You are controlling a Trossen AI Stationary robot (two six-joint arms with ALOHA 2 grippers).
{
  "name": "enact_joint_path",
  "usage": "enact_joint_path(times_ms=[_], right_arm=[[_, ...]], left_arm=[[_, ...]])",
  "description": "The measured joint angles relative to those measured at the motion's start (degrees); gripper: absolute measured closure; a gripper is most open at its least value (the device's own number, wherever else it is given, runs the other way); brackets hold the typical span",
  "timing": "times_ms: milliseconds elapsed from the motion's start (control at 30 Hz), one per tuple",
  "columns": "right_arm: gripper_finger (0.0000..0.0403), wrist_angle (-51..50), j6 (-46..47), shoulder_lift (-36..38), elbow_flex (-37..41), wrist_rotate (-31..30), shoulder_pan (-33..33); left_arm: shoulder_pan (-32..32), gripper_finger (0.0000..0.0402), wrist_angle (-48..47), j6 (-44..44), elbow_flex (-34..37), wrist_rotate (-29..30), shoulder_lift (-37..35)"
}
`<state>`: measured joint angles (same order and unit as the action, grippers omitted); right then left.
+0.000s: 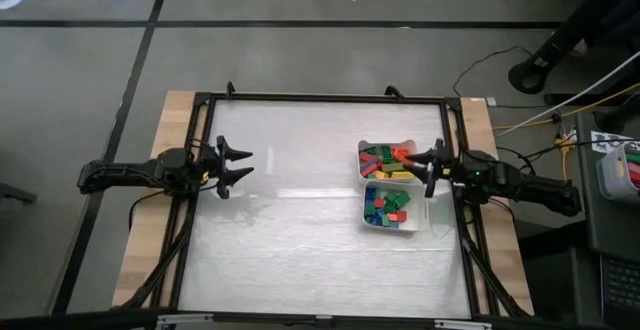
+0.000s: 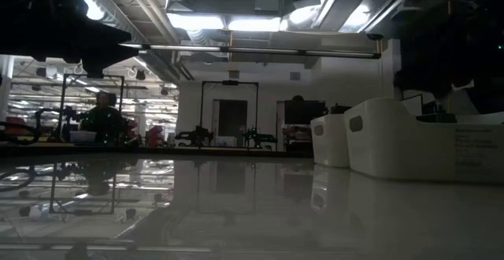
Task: Sort blocks by size
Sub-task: Return to Home Position
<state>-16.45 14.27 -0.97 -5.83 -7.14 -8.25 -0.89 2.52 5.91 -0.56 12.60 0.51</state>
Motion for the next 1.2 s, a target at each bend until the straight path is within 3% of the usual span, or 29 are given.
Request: enact_joint_path(times_ms=[133, 1200], right_arm=[[0.0249, 0.0, -8.3, 0.0, 0.0, -0.3, 0.0], [0.0249, 0.0, -8.6, 0.0, 0.2, 0.2, 0.0]], left_arm=[[0.0, 0.0189, 0.0, 0.0, 0.0, 0.0, 0.0], [0.0, 0.0189, -0.1, 0.1, 0.0, 0.0, 0.0]])
